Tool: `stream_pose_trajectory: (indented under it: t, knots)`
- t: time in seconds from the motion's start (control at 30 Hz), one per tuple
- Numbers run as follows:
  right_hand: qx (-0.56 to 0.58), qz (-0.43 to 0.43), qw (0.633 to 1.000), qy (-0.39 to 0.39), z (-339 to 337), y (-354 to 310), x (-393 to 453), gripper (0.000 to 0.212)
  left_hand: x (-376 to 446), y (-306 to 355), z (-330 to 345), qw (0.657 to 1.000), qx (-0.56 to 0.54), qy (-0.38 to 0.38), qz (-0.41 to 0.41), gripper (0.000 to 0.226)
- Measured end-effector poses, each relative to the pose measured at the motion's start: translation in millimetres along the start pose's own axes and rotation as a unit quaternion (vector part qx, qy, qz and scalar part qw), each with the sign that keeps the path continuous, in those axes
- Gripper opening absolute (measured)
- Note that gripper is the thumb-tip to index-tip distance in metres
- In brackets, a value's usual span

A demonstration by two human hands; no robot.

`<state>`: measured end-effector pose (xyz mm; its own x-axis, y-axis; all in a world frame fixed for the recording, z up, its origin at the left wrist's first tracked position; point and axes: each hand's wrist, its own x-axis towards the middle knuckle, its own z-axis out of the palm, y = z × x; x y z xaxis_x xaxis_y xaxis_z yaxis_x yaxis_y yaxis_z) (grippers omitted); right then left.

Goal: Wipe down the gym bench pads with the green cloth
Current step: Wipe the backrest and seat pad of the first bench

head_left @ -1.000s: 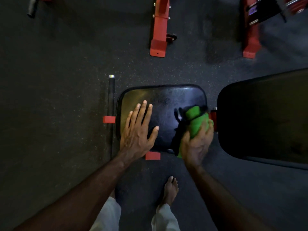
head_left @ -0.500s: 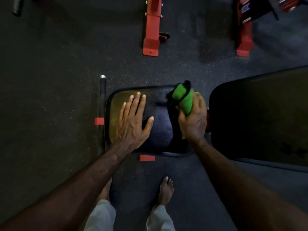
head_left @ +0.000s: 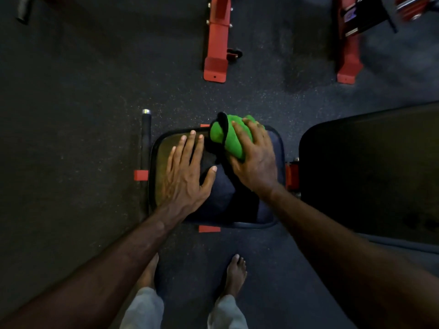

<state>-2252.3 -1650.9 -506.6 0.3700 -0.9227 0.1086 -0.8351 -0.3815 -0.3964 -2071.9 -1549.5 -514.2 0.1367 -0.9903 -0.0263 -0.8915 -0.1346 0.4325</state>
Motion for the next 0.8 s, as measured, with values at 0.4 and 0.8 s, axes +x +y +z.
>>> stream_pose_trajectory:
  t: [0.4,0.8]
  knots:
    - [0.034,0.098,0.994,0.037,19.2,-33.6,24.3,0.066,-15.4,-30.7,-12.6,0.998,-0.005,0.016,-0.054,0.078]
    - [0.003,-0.005,1.0,-0.011,41.7,-99.8,22.4,0.069,-41.7,-50.6,-14.9,0.994,-0.079,0.023,-0.077,0.083]
